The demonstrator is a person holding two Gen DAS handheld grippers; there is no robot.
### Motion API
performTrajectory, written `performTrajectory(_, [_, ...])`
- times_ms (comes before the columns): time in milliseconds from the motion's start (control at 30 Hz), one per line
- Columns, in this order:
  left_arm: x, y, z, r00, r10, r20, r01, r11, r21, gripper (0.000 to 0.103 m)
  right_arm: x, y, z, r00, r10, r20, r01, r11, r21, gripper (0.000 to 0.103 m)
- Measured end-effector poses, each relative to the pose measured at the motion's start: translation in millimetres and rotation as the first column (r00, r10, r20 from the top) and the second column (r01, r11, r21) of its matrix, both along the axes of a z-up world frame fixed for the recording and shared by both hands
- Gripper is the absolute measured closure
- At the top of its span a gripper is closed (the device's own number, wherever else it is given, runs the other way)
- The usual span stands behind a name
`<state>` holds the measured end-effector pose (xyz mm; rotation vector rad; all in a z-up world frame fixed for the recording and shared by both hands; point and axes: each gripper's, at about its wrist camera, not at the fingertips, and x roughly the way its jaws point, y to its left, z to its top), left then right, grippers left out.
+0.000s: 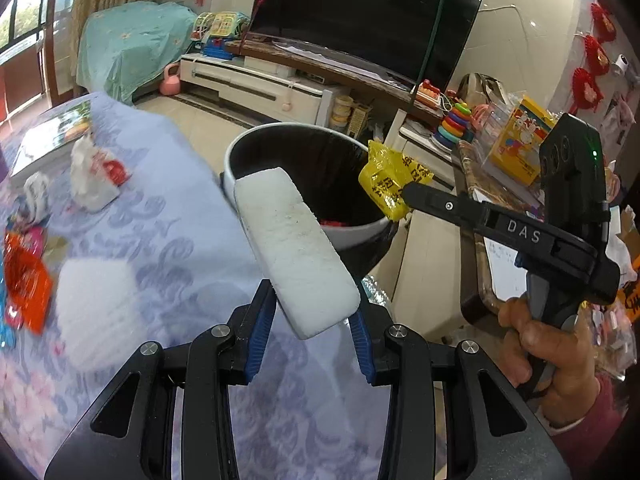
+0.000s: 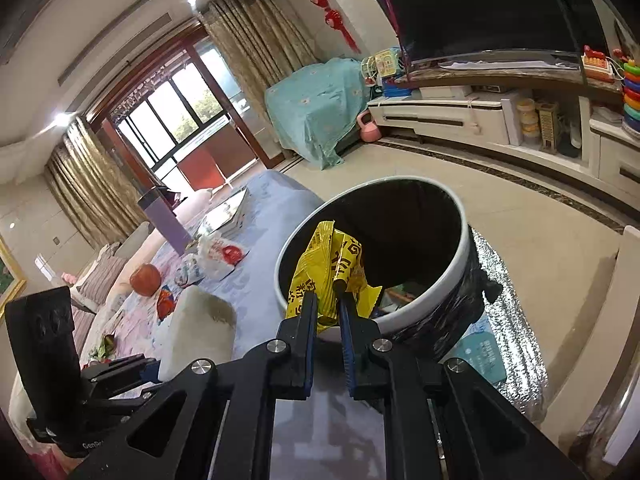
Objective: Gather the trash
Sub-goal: 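Carry the foam block and yellow wrapper over the bin opening with both tools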
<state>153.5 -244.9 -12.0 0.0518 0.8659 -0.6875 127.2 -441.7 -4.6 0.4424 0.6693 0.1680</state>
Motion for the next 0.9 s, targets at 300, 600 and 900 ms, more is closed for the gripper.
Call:
performTrajectory(300, [27.9,-26.3,3.5,1.0,-0.023,0.003,0.023,1.0,0.011,0.068,14.8,-18.8,0.8,1.0,-0.028,-0.007,0.028,1.0,-0.008,0.092])
performTrajectory(600, [51.1,-43.6,3.2,0.999,-0.041,-0.019,0.041,0.999,0.014,0.068,29.3,-29.7,-0.2,0.999,-0.038,-0.022,0.037,0.999,-0.026,0.092])
performTrajectory(900, [71.5,-54.2,-6.4,0.998,-0.031,-0.052,0.032,0.999,0.027,0.068,40.3,-31.4,-5.2,0.998,-0.041,-0.04,0.04,0.999,-0.035,0.092])
